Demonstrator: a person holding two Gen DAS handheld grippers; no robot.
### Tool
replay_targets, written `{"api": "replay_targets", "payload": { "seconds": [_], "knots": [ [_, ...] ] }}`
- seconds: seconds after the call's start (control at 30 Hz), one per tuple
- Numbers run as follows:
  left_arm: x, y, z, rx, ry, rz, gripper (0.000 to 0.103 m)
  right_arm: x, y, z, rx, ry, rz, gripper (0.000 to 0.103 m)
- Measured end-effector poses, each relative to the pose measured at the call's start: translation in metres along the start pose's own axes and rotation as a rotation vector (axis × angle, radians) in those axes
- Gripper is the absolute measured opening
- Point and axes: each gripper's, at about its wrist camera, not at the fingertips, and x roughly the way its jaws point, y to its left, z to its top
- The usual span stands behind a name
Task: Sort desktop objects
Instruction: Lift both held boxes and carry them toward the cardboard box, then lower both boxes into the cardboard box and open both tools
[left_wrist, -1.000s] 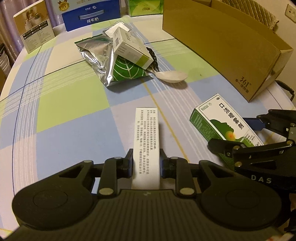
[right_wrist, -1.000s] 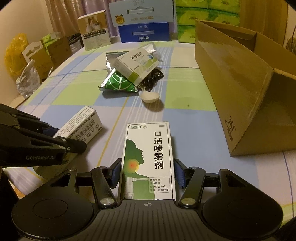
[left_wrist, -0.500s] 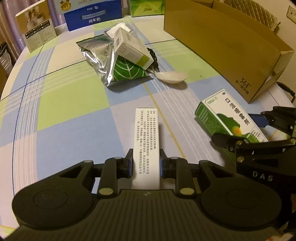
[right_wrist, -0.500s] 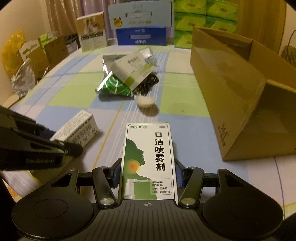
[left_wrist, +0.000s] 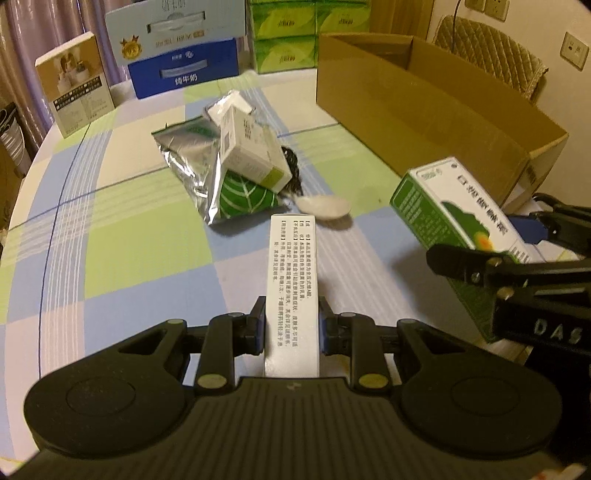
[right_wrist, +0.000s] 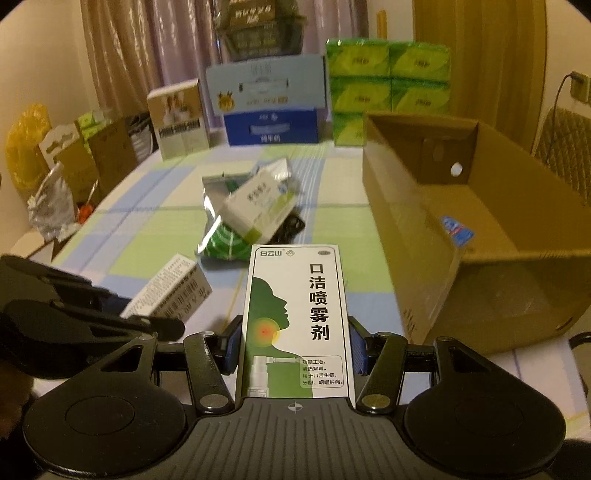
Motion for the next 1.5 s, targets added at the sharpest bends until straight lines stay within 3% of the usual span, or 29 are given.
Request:
{"api": "replay_targets", "payload": {
  "seconds": [0.4,0.67,1.1,1.5],
  "knots": [
    [-0.019,-0.033,0.039,0.045,-0.085,-0.051,0.021,-0.040,-0.028,0.042,0.028,-0.132,-0.042,0.052],
    [-0.024,-0.068,0.080,0.075,-0.148,-0.121,0.021,-0.056,-0.086,0.071,0.058,-0.196,-0.132,0.053],
    [0.006,-0.136,0.152,0.104,-0.181,-0.238,0.021,-0.037,-0.178,0.090,0.102,-0.154,-0.209,0.053],
    [0.045,-0.152,0.190,0.093,-0.156,-0.261,0.021,-0.006,-0.208,0.095,0.113,-0.102,-0.190,0.053]
  ]
}}
